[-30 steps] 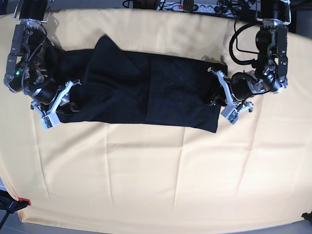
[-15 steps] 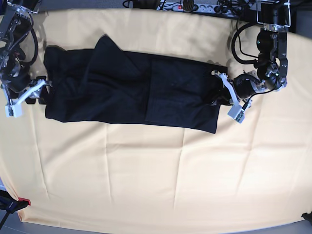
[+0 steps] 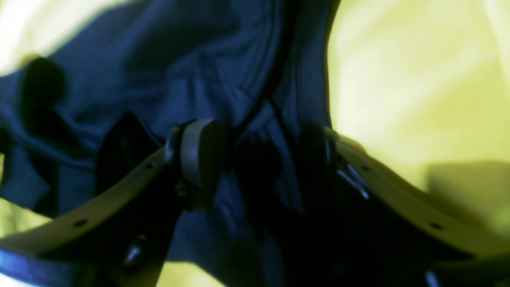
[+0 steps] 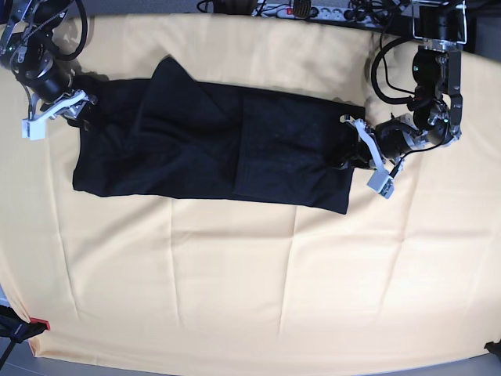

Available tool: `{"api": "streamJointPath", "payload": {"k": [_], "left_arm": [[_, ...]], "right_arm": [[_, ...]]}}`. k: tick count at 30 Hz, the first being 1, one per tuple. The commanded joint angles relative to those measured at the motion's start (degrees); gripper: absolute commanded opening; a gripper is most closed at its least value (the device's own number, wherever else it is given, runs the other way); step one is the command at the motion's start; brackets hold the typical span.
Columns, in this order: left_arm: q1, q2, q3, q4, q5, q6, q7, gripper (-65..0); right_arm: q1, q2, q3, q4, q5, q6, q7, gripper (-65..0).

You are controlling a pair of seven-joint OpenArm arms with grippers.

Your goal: Fold the T-shirt properly

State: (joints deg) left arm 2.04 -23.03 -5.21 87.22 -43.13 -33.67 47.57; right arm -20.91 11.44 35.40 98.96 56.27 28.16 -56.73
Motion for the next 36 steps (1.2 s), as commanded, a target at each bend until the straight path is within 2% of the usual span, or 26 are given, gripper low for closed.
{"api": "streamJointPath", "payload": {"k": [1, 5, 11, 15, 17, 20, 25, 31, 32, 34, 36], "left_arm": [[-0.17, -0.66, -0.04, 0.15, 1.97, 0.24, 2.64, -65.0], [-0.13, -0.66, -0.04, 0.15, 1.90, 0.22, 2.67, -65.0], [-0.15, -0.66, -0.04, 0.15, 0.96, 0.22, 3.48, -65.0], [-0.17, -0.66, -0.04, 0.15, -0.07, 0.22, 3.48, -65.0], [-0.15, -0.66, -0.04, 0.15, -0.50, 0.20, 3.48, -65.0], [-0.33, -0.66, -0.04, 0.15, -0.50, 0.15, 3.48, -65.0], [-2.05, -1.11, -0.15, 0.20, -3.32, -1.51, 3.50, -65.0], [-5.64, -2.56, -1.09, 1.86, -12.02, -1.49, 6.86, -65.0], [-6.43, -2.69, -1.64, 1.92, -12.83, -1.49, 7.76, -63.0], [-8.00, -2.71, -3.02, 1.92, -13.29, -1.49, 9.49, -51.4], [-8.76, -2.71, -4.68, 1.92, -13.29, -1.49, 9.94, -41.0]], "right_arm": [[0.79, 0.70, 0.24, -0.94, 0.28, 0.57, -0.11, -30.2], [3.41, 0.83, 0.24, -7.45, 4.85, 4.55, -1.62, -30.3], [6.54, 0.81, -0.31, -14.43, 14.78, 11.17, -8.35, -30.3], [7.17, 0.81, -1.84, -14.60, 15.91, 11.84, -8.92, -31.4], [7.48, 0.85, -2.03, -14.58, 15.76, 11.84, -8.87, -39.2], [7.78, 1.31, -2.03, -14.58, 15.72, 11.84, -8.81, -65.0], [9.68, 3.78, -2.01, -14.21, 14.62, 11.84, -8.87, -65.0], [10.45, 7.93, -2.01, -8.92, 7.39, 11.84, -8.66, -65.0], [10.45, 8.81, -2.01, -7.58, 5.95, 11.84, -8.50, -65.0], [10.45, 10.62, -1.97, -4.52, 2.45, 11.67, -7.96, -65.0], [10.40, 12.44, -1.97, -1.14, -1.90, 9.51, -7.13, -65.0]]}}
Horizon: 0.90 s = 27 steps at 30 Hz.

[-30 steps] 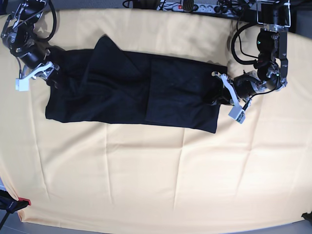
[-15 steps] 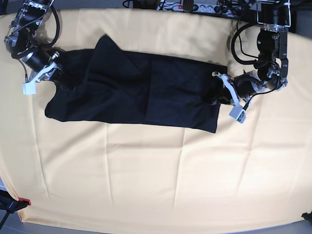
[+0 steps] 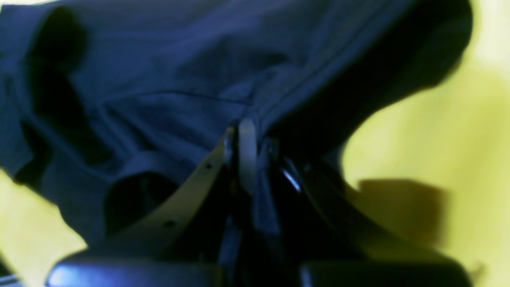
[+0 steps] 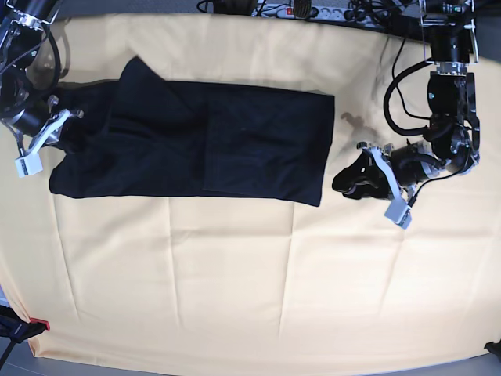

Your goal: Fold the T-shirt properly

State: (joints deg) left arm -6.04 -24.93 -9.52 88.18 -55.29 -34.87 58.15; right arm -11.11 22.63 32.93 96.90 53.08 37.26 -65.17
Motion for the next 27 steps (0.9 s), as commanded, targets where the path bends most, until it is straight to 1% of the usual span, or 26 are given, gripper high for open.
{"api": "streamJointPath", "payload": {"k": [1, 2, 4, 6, 8, 11, 13, 14, 15, 17, 19, 21, 23, 24, 27], "left_arm": [[-0.68, -0.81, -1.33, 0.96, -1.18, -0.28, -0.70, -37.3], [-0.63, -0.81, -2.25, 0.96, -1.14, -0.28, -0.68, -35.3], [-0.22, -0.81, -3.67, 0.96, -1.05, -0.28, -0.63, -34.9], [0.52, -0.81, -4.44, 0.96, -0.92, -0.28, -0.68, -34.9], [1.38, -0.79, -4.44, 0.94, -0.81, -0.28, -0.68, -34.9], [2.91, -0.76, -4.44, 0.94, -0.72, -0.33, -1.22, -34.9], [3.96, -0.70, -4.44, 0.94, -0.72, -0.35, -1.57, -34.9], [4.50, -0.63, -4.44, 0.94, -0.76, -0.57, -1.62, -34.9], [4.90, -0.57, -4.44, 0.94, -0.76, -0.96, -1.62, -34.9], [5.75, -0.59, -4.44, 0.94, -0.81, -1.60, -2.01, -34.9], [6.23, -0.59, -4.44, 0.94, -0.76, -1.57, -2.36, -34.9], [6.23, -0.61, -4.44, 0.94, -0.74, -1.55, -2.34, -34.9], [6.23, -0.61, -4.44, 0.94, -0.76, -1.55, -2.32, -34.9], [6.25, -0.61, -4.44, 0.94, -0.81, -1.55, -2.16, -34.9], [6.21, -0.61, -4.44, 0.94, -1.31, -1.57, -2.21, -34.9]], "right_arm": [[0.61, 2.19, 0.50, 2.64, -0.79, -0.76, 1.57, -65.0], [0.61, 3.02, 0.48, 4.42, -2.56, -2.03, 1.73, -65.0], [0.61, 4.04, 0.48, 8.13, -5.38, -4.98, 2.03, -65.0], [0.55, 4.04, 0.48, 12.20, -7.41, -7.48, 2.14, -65.0], [-0.07, 4.00, 0.48, 16.26, -8.02, -9.90, 2.12, -65.0], [-1.97, 3.37, 0.48, 23.21, -7.96, -12.24, 2.14, -65.0], [-3.45, 1.75, 0.48, 28.33, -7.67, -13.31, 2.19, -65.0], [-4.20, 0.66, 0.46, 30.91, -6.12, -13.51, 2.14, -65.0], [-4.98, -0.59, 0.46, 33.35, -3.87, -13.38, 2.14, -65.0], [-6.67, -3.78, 0.42, 37.48, 1.18, -11.23, 2.12, -65.0], [-7.85, -7.02, -0.15, 38.10, 6.25, -9.01, 2.12, -65.0], [-8.09, -9.88, -2.40, 38.10, 8.68, -6.56, 2.16, -65.0], [-8.09, -12.28, -6.43, 38.10, 7.61, -5.51, 3.06, -65.0], [-8.09, -13.46, -8.81, 38.10, 6.10, -5.20, 3.63, -65.0], [-8.04, -16.59, -16.22, 38.10, -0.46, -4.09, 7.30, -65.0]]}}
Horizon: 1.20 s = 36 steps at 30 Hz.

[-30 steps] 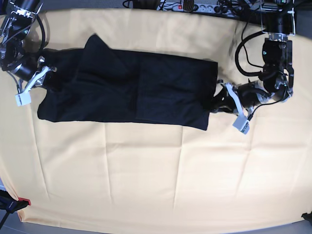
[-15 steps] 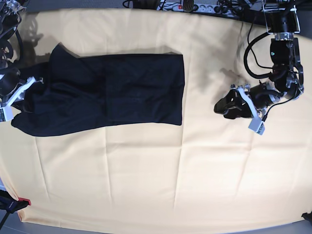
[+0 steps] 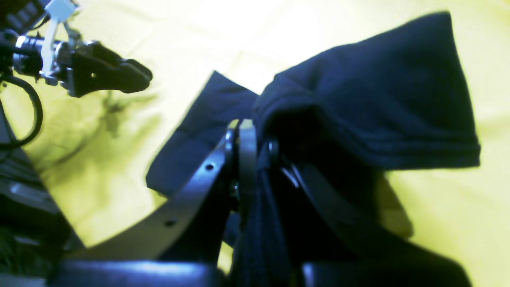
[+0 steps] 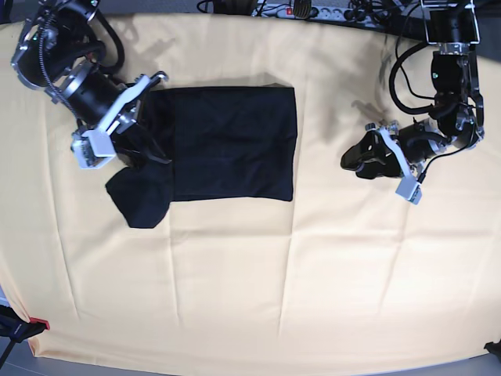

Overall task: Fold the T-shirt properly
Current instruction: 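Fold the other strip end with the right gripper over the shirt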

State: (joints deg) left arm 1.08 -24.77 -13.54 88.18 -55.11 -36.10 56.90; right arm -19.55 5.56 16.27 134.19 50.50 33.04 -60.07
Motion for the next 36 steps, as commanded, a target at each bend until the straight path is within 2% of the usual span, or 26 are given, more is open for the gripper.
{"api": "streamJointPath", "payload": {"k": [1, 4, 6, 8, 12, 16, 18, 21, 23, 26, 28, 30, 32, 36], "left_arm": [[-0.92, -0.76, -0.42, 0.94, -2.01, -0.35, -0.96, -34.9], [-0.92, -0.79, -0.42, 0.94, -2.60, -0.35, -0.92, -34.9], [-0.90, -0.79, -0.42, 0.94, -2.58, -0.33, -0.63, -34.9], [-0.90, -0.79, -0.42, 0.94, -2.60, -0.35, -0.15, -34.9], [-0.94, -0.79, -0.42, 0.94, -2.62, -0.35, -0.07, -34.9], [-0.92, -0.79, -0.42, 0.94, -2.64, -0.33, -0.04, -34.9], [-0.92, -0.79, -0.42, 0.94, -2.64, -0.33, -0.04, -34.9], [-0.92, -0.79, -0.42, 0.94, -2.64, -0.35, -0.04, -34.9], [-0.92, -0.79, -0.42, 0.94, -2.78, -0.35, -0.04, -34.9], [-0.92, -0.79, -0.42, 0.94, -3.54, -0.35, -0.02, -34.9], [-0.92, -0.79, -0.42, 0.94, -4.11, -0.35, -0.02, -34.9], [-0.94, -0.90, -0.42, 0.96, -5.31, -0.90, 0.42, -34.9], [-0.94, -1.03, -0.42, 0.96, -7.32, -3.76, 2.36, -34.9], [-0.94, -1.09, -0.42, 0.96, -11.74, -3.90, 6.21, -34.9]], "right_arm": [[0.50, -0.20, -1.81, 0.81, -0.46, 0.57, 3.98, -65.0], [1.57, -1.68, -7.63, -0.17, -7.23, -0.26, 6.58, -65.0], [2.43, -2.64, -10.69, -1.64, -9.09, -1.07, 6.97, -65.0], [2.97, -3.45, -13.55, -3.69, -10.21, -0.81, 7.96, -65.0], [5.62, -4.87, -18.69, -10.10, -10.78, 1.81, 8.11, -65.0], [10.71, -4.96, -23.50, -18.43, -10.73, -0.26, 10.25, -64.7], [13.73, -4.96, -26.40, -21.70, -10.73, -0.74, 10.60, -56.6], [17.81, -4.96, -31.32, -24.50, -10.64, -1.70, 10.60, -36.1], [19.78, -4.96, -34.73, -24.59, -10.29, -1.79, 10.60, -26.5], [22.21, -4.94, -38.14, -24.59, -10.51, -0.83, 10.36, -24.2], [23.76, -4.94, -38.88, -24.26, -10.47, 2.64, 9.88, -24.3], [25.42, -4.92, -38.80, -22.36, -10.29, 4.96, 6.60, -24.3], [26.99, -4.85, -38.10, -18.86, -10.34, 5.09, 2.47, -24.6], [27.12, -3.87, -33.77, -14.93, -10.38, 4.85, 0.81, -24.8]]}}
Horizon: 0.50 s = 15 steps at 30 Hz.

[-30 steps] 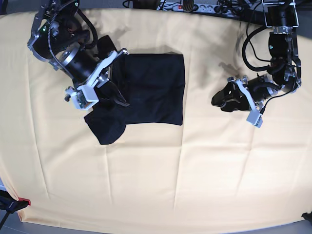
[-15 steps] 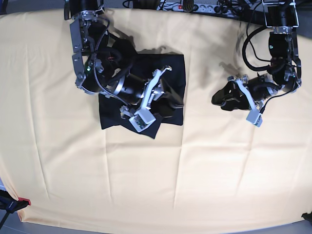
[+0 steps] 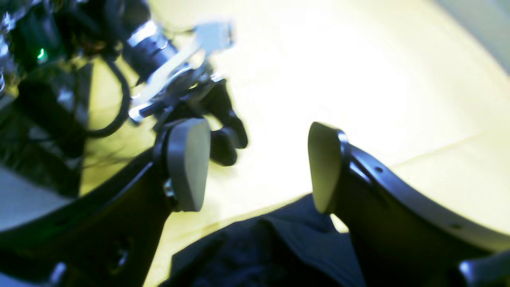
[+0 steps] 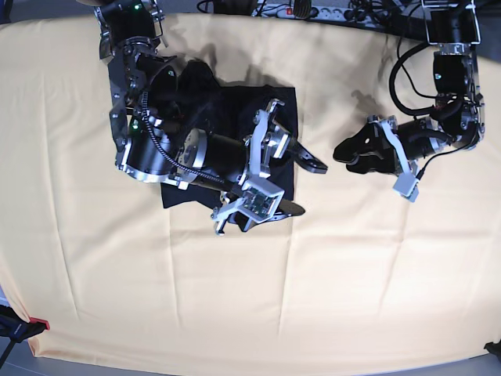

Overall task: Fold the T-shirt properly
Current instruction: 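Fold the other strip end with the right gripper over the shirt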

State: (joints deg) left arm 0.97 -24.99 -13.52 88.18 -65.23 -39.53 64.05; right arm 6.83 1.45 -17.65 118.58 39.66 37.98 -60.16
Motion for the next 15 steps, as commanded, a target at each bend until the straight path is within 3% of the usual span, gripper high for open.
{"api": "streamJointPath", "payload": {"k": [1, 5, 8, 13, 15], "left_arm": [[-0.83, -0.90, -0.44, 0.96, -1.66, -0.47, -0.98, -34.9], [-0.81, -0.87, -0.44, 0.96, -1.27, -0.47, -1.01, -34.9], [-0.81, -0.87, -0.44, 0.96, -1.27, -0.47, -1.01, -34.9], [-0.81, -0.85, -0.44, 0.96, -1.31, -0.47, -2.29, -34.9], [-0.83, -0.87, -0.44, 0.96, -1.36, -0.47, -2.29, -34.9]], "right_arm": [[0.59, 0.85, 1.62, 0.68, 0.33, -0.63, 0.90, -24.8], [-0.55, 3.17, 7.43, 0.63, -2.40, -7.23, 1.42, -24.7], [-4.04, 3.13, 11.28, 0.37, -5.07, -8.31, 3.63, -24.7], [-8.31, 3.13, 11.65, -1.86, -9.05, -8.83, 6.60, -24.8], [-9.46, 3.15, 11.65, -3.28, -11.63, -8.55, 7.96, -28.7]]}}
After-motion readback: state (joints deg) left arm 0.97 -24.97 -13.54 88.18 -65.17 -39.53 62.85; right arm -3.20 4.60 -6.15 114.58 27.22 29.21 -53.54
